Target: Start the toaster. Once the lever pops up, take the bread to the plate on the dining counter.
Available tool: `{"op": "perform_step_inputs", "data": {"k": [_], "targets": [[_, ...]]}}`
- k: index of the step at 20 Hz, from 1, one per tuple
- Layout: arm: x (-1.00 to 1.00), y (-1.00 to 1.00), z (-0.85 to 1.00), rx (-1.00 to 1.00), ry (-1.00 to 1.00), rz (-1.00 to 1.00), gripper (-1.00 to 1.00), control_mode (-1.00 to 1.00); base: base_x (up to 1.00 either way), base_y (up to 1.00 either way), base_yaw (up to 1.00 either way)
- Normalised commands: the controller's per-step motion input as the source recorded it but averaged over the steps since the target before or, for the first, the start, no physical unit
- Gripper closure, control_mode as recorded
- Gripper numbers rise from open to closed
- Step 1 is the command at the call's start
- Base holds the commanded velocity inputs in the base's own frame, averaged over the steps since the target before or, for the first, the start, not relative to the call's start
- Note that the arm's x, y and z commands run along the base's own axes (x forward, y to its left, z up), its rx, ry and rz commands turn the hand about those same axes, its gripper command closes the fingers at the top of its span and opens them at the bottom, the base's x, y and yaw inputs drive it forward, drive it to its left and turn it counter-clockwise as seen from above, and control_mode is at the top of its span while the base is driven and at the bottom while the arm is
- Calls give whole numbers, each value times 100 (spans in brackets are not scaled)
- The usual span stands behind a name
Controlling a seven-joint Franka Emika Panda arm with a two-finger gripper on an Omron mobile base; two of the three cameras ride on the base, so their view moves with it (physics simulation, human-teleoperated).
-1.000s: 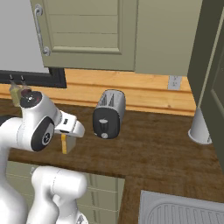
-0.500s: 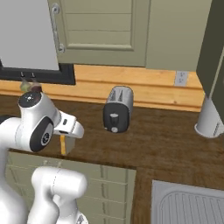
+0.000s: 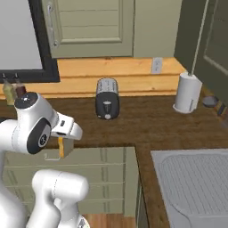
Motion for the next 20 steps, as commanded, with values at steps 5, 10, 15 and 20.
{"op": "perform_step_inputs", "data": {"k": [5,10,15,20], "targets": [[0,0,0,0,0,0,100,100,-25,10,-87],[0,0,0,0,0,0,100,100,-26,14,-87],[0,0,0,0,0,0,100,100,-35,10,-88],[0,0,0,0,0,0,100,100,-72,11,-78]]}}
